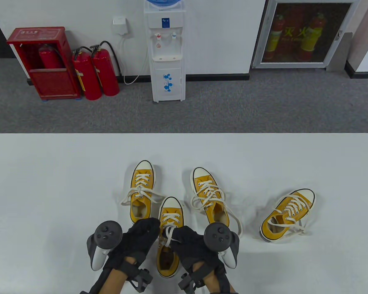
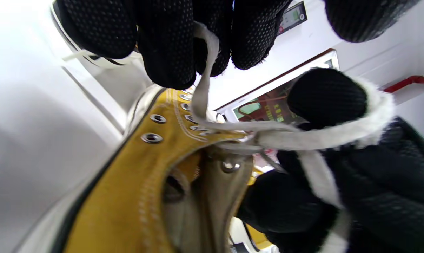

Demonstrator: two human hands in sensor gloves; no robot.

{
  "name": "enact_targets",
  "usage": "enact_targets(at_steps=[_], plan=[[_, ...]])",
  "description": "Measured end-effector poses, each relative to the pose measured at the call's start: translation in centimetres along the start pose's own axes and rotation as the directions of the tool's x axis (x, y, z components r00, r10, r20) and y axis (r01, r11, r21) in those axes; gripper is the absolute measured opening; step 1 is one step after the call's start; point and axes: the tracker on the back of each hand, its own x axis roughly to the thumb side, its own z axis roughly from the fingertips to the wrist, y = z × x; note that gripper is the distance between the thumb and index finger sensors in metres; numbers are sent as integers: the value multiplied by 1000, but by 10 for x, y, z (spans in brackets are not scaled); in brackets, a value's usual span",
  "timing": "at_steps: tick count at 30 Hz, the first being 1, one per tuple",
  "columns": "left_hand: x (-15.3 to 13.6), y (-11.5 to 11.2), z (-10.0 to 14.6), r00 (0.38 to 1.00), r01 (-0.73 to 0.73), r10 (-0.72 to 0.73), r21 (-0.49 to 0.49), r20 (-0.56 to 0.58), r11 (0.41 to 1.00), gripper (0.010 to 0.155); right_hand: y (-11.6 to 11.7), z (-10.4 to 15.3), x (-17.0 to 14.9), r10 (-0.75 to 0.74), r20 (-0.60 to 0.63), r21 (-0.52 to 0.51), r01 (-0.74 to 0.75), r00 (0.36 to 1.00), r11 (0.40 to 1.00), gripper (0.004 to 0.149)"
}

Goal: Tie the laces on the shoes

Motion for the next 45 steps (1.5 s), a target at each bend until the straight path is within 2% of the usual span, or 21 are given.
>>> enact_targets(at_steps=[9,14,24,27,35,45], plan=[[2,-2,-1,998,-46,47,-45,36,998,61,4,0,3,53,25,30,-54,998,998,47],[4,-4,-1,999,-26,28,-56,46,998,57,7,1,7,169,68,23,-171,983,985,47],[9,-6,1,996,54,-53,-10,64,998,44,11,3,9,238,88,18,-240,967,971,45],[11,-6,2,993,89,-92,45,69,995,39,11,3,9,236,89,18,-239,968,971,44],[12,-4,3,983,171,-176,92,59,981,39,9,2,10,238,84,26,-240,968,970,47],[1,10,1,978,209,-207,147,-32,967,39,-5,-1,0,118,16,50,-118,993,992,47]])
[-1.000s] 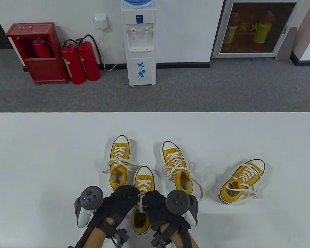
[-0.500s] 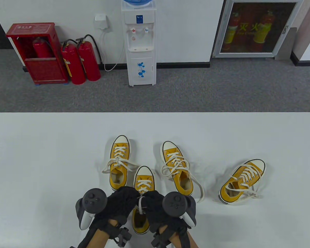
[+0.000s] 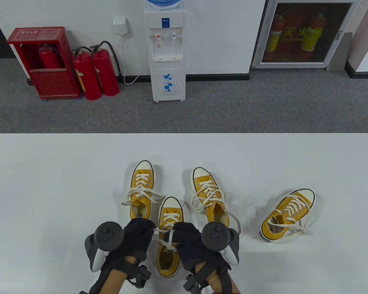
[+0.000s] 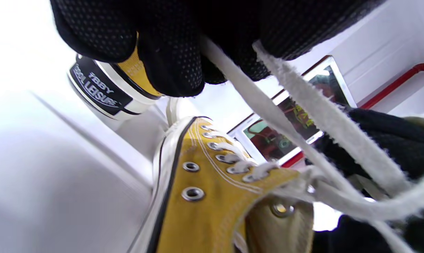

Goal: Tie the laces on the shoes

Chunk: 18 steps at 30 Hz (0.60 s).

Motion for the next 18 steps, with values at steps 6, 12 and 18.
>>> enact_targets(at_steps=[6,12,18], plan=[[-4,7,0,997,60,-58,35,-41,998,39,-3,0,-3,-2,-21,-29,1,1000,1000,42],[-11,14,-1,995,73,-70,47,-74,996,38,-9,0,-7,46,-50,-71,-49,998,996,41],[-14,21,-1,991,88,-81,70,-104,994,38,-16,1,-12,58,-77,-119,-67,995,991,42]])
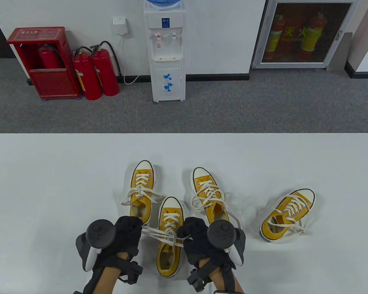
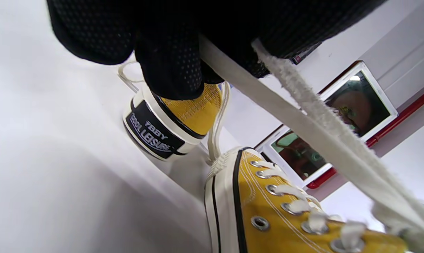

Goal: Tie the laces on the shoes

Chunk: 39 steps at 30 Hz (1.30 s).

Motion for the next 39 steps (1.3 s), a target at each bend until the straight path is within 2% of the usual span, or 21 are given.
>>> enact_targets(at_steps=[7,13,23,39], plan=[[-7,3,-2,999,26,-26,8,-35,1000,39,-8,-1,-9,55,-39,-44,-57,998,997,45],[-11,7,-3,998,20,-19,17,-60,1000,38,-13,-3,-17,81,-82,-54,-86,993,995,46],[-14,9,-3,990,95,-95,2,-103,995,39,-15,-5,-27,125,-136,-58,-133,983,989,44],[-16,8,-4,981,155,-156,-21,-119,988,39,-15,-3,-22,161,-149,-51,-170,976,984,44]])
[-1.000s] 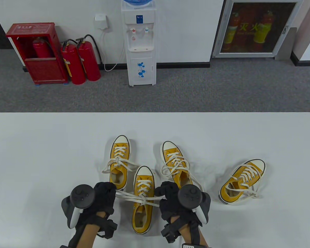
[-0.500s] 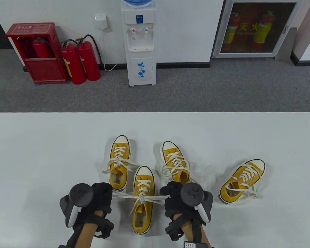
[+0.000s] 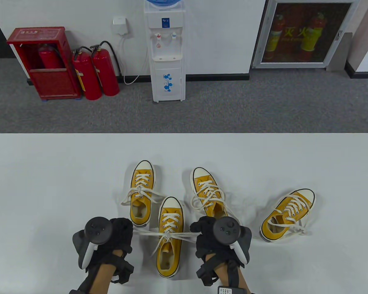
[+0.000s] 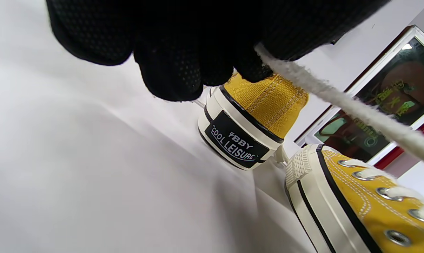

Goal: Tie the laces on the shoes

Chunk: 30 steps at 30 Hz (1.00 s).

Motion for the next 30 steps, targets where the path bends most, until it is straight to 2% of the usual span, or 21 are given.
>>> enact_targets(at_steps=[4,10,15,21,23,30], plan=[[7,3,4,999,20,-22,40,36,999,41,-3,2,4,2,16,-29,-2,1000,1000,44],[21,7,12,993,50,-60,96,106,994,51,-10,8,20,42,46,-102,-37,998,994,48],[35,7,19,978,45,-66,107,199,993,56,-18,15,35,80,61,-152,-70,995,986,56],[47,-4,23,952,88,-95,38,291,995,64,-24,23,53,192,94,-161,-175,977,971,69],[50,-8,23,942,102,-100,11,321,995,70,-24,25,57,234,101,-163,-216,967,963,73],[55,-23,23,918,191,-143,-95,370,977,79,-27,35,55,377,127,-172,-354,917,919,84]])
